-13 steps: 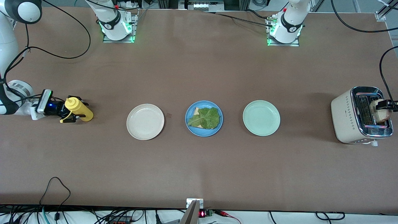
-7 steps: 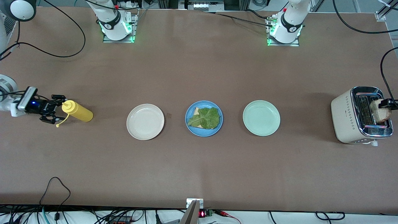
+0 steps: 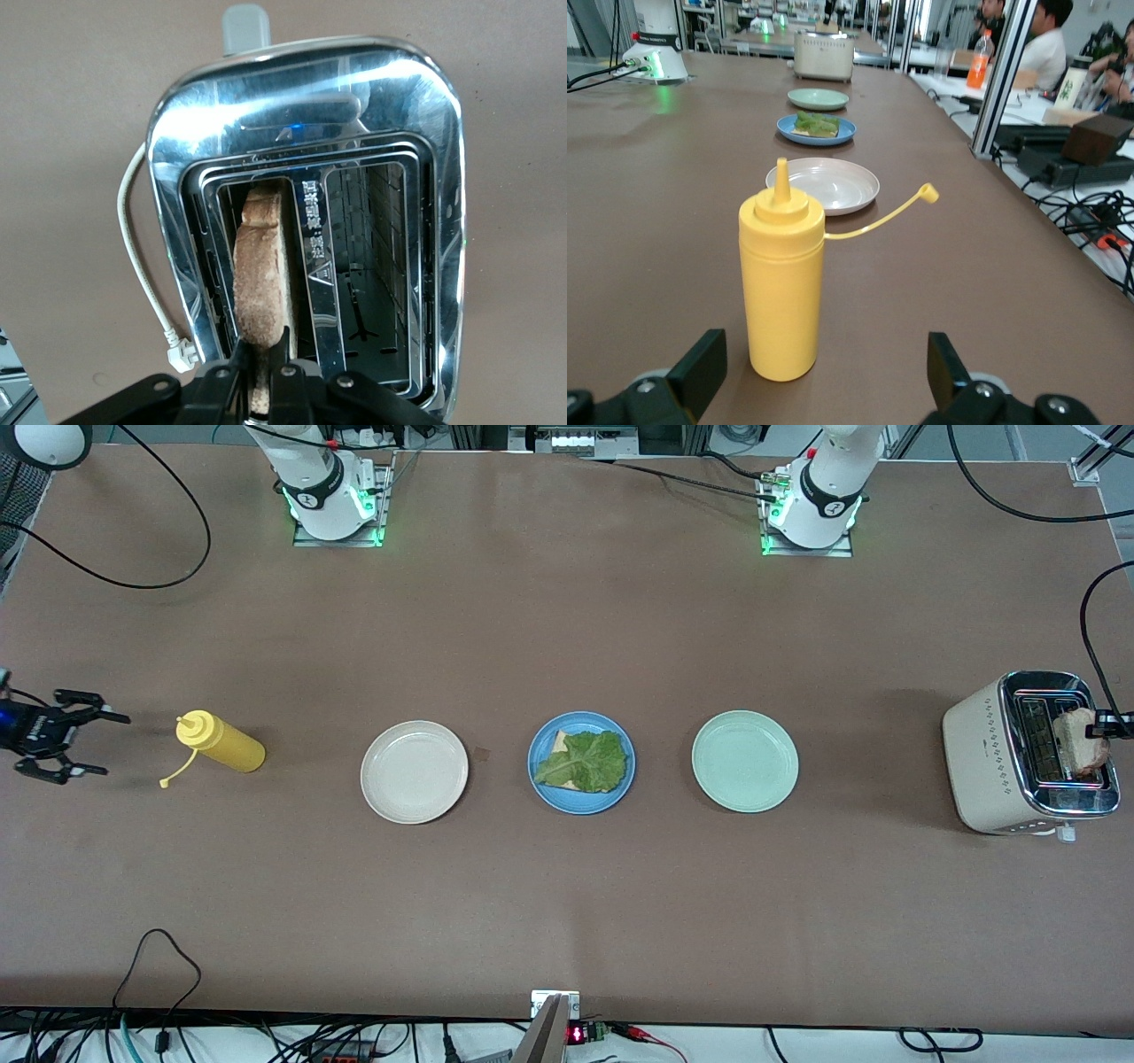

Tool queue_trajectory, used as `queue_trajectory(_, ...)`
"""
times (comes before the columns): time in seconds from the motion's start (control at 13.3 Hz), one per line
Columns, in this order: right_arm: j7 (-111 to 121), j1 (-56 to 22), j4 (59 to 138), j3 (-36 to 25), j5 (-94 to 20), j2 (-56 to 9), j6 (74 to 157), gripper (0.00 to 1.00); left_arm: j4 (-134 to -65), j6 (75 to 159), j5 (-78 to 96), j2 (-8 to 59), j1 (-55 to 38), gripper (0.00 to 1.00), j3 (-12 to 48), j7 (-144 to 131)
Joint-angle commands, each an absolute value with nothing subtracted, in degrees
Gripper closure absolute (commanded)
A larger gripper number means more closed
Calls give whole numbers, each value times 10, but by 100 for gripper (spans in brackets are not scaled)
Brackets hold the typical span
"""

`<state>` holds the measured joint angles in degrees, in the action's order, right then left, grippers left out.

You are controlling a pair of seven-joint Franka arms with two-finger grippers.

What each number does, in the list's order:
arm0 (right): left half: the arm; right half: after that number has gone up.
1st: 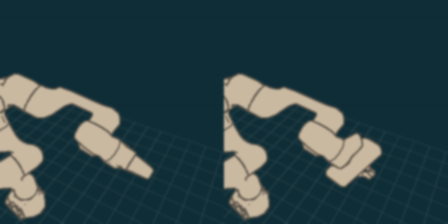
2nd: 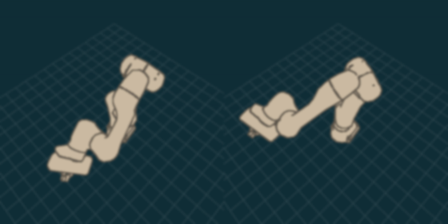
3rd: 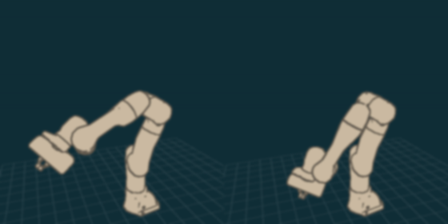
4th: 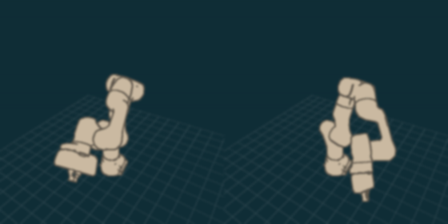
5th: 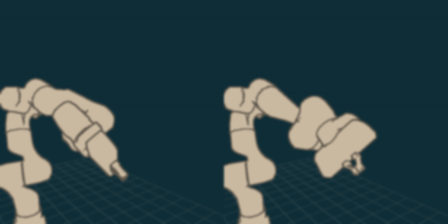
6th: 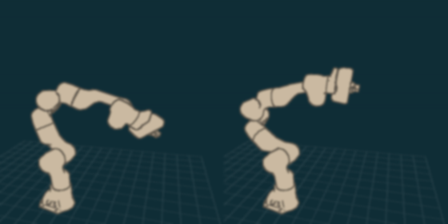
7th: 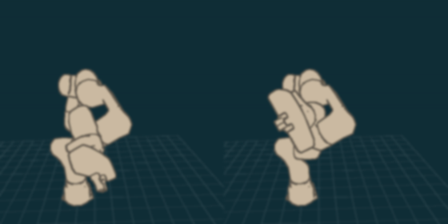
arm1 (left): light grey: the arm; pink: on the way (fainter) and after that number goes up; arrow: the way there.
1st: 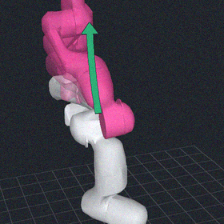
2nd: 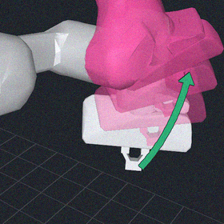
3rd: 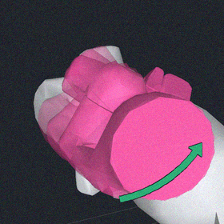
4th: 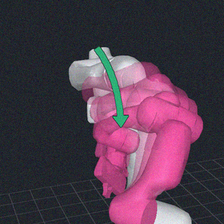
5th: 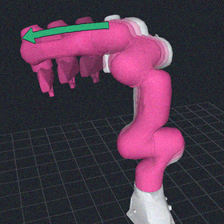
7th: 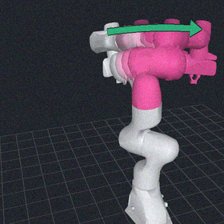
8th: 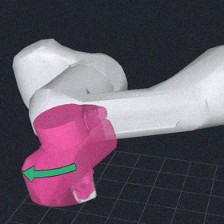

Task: Make sandwich in blue plate with both arms
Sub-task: 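Grasp the second bread slice while the right gripper releases the bottle, then lift the bread from the toaster and carry it over the blue plate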

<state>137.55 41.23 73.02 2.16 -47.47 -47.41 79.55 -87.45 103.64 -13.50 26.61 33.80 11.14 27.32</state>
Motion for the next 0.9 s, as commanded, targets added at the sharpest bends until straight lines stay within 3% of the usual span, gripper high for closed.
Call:
queue_trajectory(0.0,1289,406,739,23,-426,-393,795,0,-861,1014,-127,244,342,99,120,298)
queue_trajectory(0.45,1016,328,770,23,-345,-199,810,0,-833,920,-127,166,338,99,155,298)
queue_trajectory(0.6,938,285,773,23,-323,-160,812,0,-790,846,-127,164,338,99,193,290)
queue_trajectory(0.82,799,215,773,23,-270,-110,824,0,-772,803,-127,164,338,99,259,242)
